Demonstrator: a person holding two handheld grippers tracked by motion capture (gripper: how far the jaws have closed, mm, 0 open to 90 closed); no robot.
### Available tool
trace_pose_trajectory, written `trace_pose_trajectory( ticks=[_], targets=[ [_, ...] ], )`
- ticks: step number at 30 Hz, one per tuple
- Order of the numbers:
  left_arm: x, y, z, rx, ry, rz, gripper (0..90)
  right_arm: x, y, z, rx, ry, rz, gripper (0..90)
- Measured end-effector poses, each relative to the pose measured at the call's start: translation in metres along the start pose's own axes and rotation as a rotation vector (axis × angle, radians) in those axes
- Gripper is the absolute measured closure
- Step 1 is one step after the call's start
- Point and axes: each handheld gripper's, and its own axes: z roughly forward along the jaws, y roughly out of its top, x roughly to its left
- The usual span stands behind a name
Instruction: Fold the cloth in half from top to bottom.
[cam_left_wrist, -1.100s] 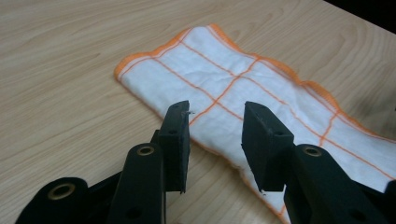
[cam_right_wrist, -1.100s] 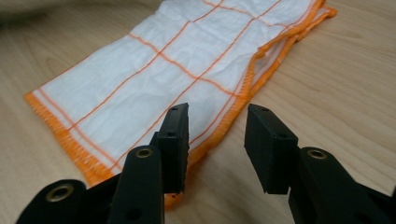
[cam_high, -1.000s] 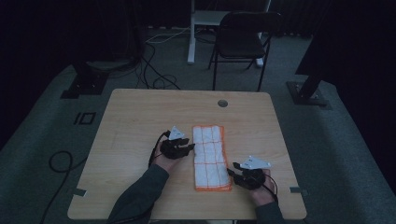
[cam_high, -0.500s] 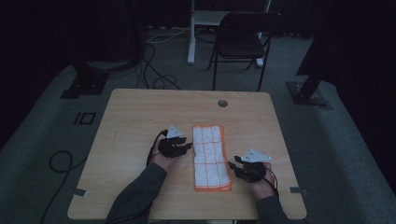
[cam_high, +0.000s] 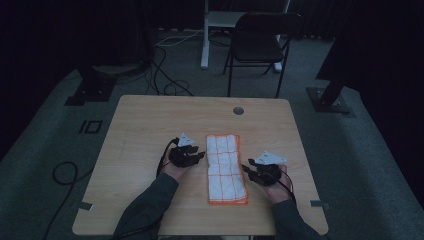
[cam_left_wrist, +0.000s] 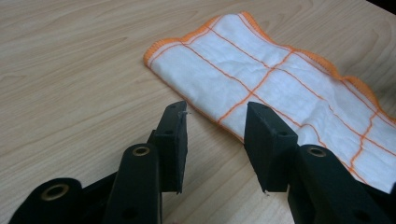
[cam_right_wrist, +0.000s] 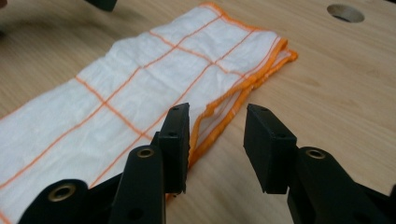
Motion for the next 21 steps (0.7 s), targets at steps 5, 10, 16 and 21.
trace_pose_trajectory(
  ticks=[5, 10, 16, 21],
  targets=[
    [0.000, 0.004, 0.002, 0.001, 0.003, 0.008, 60.1, -0.001, 0.005, 0.003, -0.003, 0.004, -0.003, 61.5],
    [0.000, 0.011, 0.008, 0.009, -0.009, 0.008, 60.8, -0.004, 0.013, 0.012, -0.015, 0.008, 0.001, 64.6],
    [-0.001, 0.018, 0.015, 0.013, -0.008, 0.012, 61.4, -0.013, 0.022, 0.026, -0.019, -0.001, 0.009, 68.2],
    [-0.001, 0.020, 0.021, 0.013, 0.001, 0.006, 61.1, -0.018, 0.030, 0.034, -0.034, -0.001, 0.014, 75.9]
  ],
)
